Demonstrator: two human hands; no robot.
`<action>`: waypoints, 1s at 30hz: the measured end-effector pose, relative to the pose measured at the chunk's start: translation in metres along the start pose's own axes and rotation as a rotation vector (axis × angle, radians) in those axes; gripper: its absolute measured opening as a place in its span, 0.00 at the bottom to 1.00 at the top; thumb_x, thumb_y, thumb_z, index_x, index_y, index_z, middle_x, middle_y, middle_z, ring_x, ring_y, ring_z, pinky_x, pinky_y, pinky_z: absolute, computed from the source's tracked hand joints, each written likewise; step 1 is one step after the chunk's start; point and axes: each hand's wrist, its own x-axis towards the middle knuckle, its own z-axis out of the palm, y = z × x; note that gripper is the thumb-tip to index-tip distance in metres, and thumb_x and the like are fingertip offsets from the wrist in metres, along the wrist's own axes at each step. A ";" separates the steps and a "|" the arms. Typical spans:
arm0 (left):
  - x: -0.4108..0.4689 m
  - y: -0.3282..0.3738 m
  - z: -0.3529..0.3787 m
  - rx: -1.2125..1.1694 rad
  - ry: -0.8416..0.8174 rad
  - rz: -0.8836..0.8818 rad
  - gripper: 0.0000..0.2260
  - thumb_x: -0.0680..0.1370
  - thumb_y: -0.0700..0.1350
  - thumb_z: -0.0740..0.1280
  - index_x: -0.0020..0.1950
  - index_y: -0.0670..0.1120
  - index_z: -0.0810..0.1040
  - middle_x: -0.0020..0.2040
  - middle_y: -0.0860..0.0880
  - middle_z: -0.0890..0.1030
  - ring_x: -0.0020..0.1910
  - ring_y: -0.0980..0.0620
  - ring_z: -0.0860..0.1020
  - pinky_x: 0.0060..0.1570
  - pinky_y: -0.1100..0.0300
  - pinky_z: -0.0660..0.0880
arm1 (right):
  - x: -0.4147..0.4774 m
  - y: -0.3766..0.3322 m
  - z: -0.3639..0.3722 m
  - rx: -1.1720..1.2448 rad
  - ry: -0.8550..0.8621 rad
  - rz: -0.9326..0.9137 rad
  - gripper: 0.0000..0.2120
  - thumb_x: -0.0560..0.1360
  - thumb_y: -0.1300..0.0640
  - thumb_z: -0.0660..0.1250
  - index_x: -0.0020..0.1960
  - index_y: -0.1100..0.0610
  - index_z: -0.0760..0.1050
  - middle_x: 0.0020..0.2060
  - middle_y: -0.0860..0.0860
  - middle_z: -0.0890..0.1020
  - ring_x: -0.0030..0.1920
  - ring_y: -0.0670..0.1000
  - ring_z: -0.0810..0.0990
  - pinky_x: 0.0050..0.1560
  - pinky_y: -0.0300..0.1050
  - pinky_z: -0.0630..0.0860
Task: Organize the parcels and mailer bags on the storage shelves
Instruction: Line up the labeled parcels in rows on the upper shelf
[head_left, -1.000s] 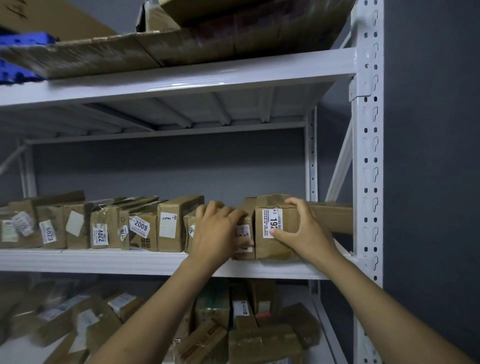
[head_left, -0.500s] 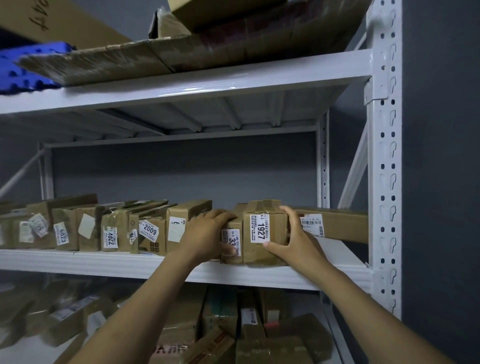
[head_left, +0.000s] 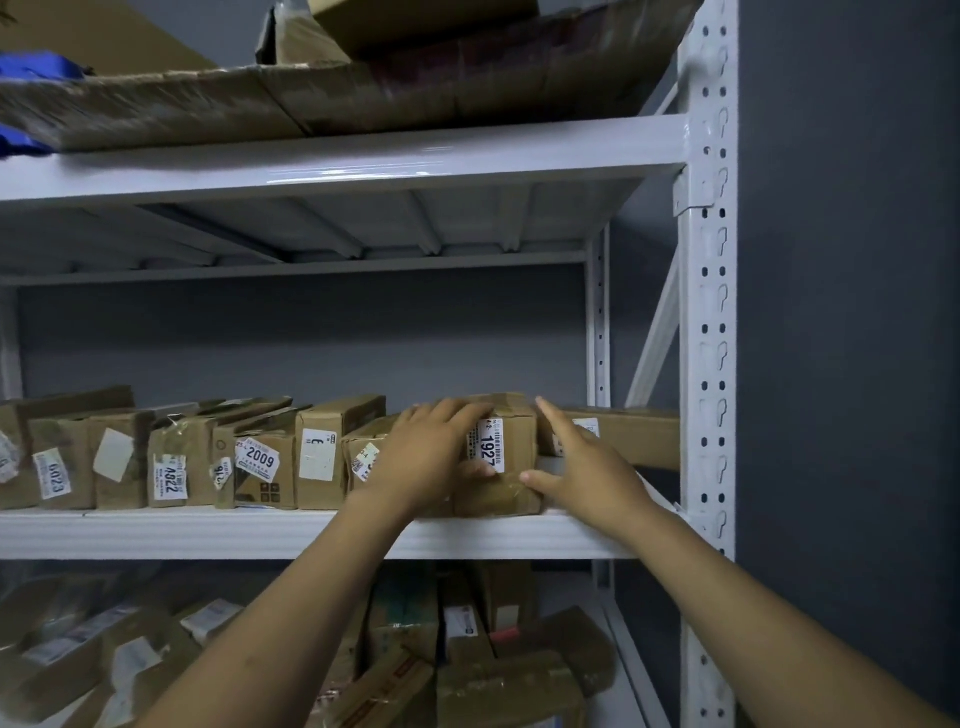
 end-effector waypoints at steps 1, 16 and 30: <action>0.001 0.002 0.000 0.003 0.028 -0.002 0.32 0.75 0.61 0.67 0.76 0.56 0.60 0.73 0.52 0.66 0.70 0.48 0.65 0.70 0.52 0.59 | -0.004 0.002 -0.005 -0.026 0.010 -0.009 0.40 0.74 0.43 0.68 0.77 0.40 0.47 0.74 0.48 0.65 0.71 0.53 0.67 0.64 0.50 0.71; 0.058 0.123 0.036 -0.298 0.006 0.111 0.29 0.77 0.52 0.68 0.75 0.52 0.63 0.72 0.50 0.67 0.68 0.48 0.69 0.65 0.52 0.67 | -0.069 0.077 -0.095 -0.352 0.293 -0.020 0.20 0.76 0.42 0.64 0.67 0.46 0.72 0.66 0.41 0.71 0.65 0.44 0.67 0.57 0.42 0.70; 0.157 0.127 0.121 -0.447 -0.200 -0.174 0.27 0.75 0.49 0.71 0.71 0.49 0.67 0.67 0.47 0.73 0.63 0.48 0.72 0.64 0.54 0.70 | -0.024 0.145 -0.098 -0.438 0.335 -0.311 0.19 0.73 0.44 0.67 0.62 0.47 0.77 0.73 0.50 0.67 0.75 0.49 0.56 0.75 0.44 0.44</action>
